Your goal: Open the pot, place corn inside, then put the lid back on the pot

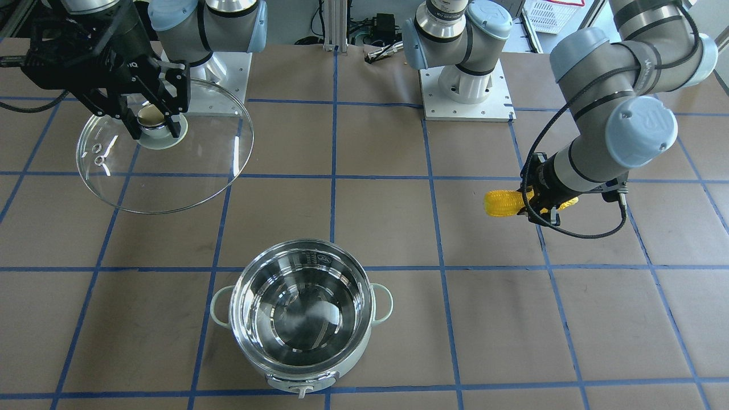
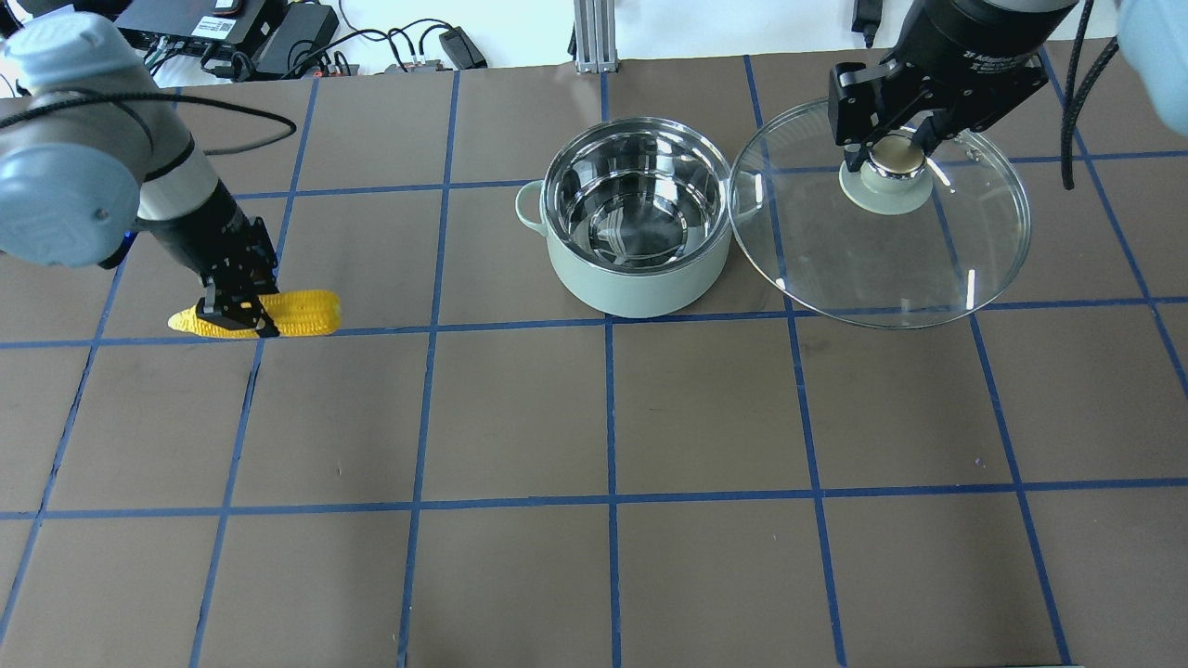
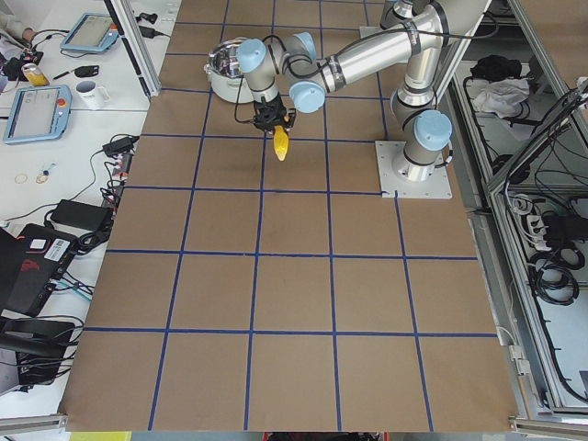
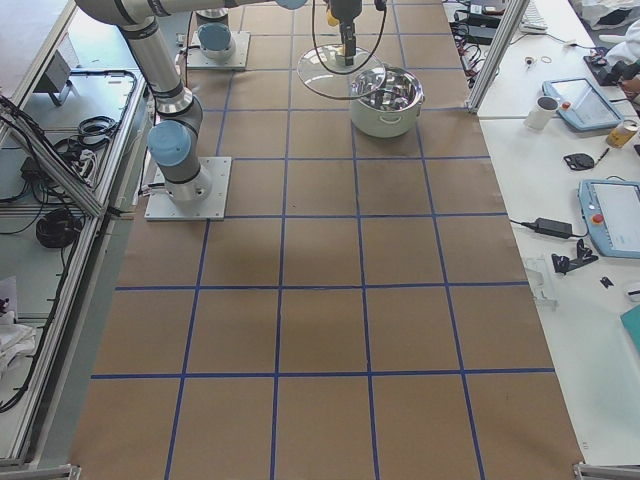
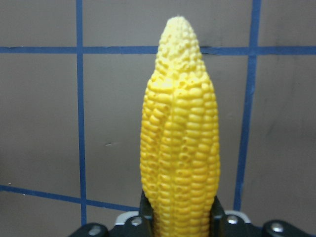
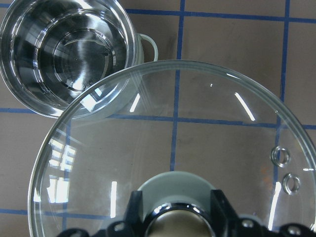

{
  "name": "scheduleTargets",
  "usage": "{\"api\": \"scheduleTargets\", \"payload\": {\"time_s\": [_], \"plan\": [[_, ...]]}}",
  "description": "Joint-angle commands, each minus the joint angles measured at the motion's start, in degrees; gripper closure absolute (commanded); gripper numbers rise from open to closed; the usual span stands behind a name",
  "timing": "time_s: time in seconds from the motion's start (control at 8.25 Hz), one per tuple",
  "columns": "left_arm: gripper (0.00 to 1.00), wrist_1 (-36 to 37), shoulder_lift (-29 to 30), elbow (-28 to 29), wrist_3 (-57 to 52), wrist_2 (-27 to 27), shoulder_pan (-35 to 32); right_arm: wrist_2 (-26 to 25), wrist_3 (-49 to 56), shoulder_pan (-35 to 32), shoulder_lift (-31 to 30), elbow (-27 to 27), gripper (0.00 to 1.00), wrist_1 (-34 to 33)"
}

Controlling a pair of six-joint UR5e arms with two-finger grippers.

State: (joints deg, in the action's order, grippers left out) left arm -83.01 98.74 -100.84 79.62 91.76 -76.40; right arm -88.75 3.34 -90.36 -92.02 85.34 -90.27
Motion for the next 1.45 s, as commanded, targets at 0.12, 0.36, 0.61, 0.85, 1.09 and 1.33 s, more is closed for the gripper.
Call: {"api": "scheduleTargets", "payload": {"time_s": [0.12,0.36,0.61,0.85,1.09,1.33], "plan": [[1.00,-8.4,0.4,14.8,4.5,-4.6,-7.6,0.0,0.0,0.0,-0.1,0.0,0.69,0.0],[1.00,-6.7,2.6,18.3,11.2,-5.1,-13.0,-0.1,0.0,0.0,0.0,0.0,0.69,0.0],[1.00,-2.3,8.0,24.4,19.9,-4.9,-18.9,-0.1,0.0,0.0,0.0,0.0,0.69,0.0],[1.00,-1.4,16.2,33.5,24.8,-4.7,-23.6,-0.1,0.0,0.0,0.0,0.0,0.69,0.0],[1.00,4.4,21.6,37.8,28.0,-4.4,-26.4,0.0,0.1,0.0,0.1,0.0,0.69,-0.1],[1.00,5.8,23.6,37.9,29.7,-3.2,-30.4,0.0,0.1,0.0,0.0,0.0,0.69,0.0]]}}
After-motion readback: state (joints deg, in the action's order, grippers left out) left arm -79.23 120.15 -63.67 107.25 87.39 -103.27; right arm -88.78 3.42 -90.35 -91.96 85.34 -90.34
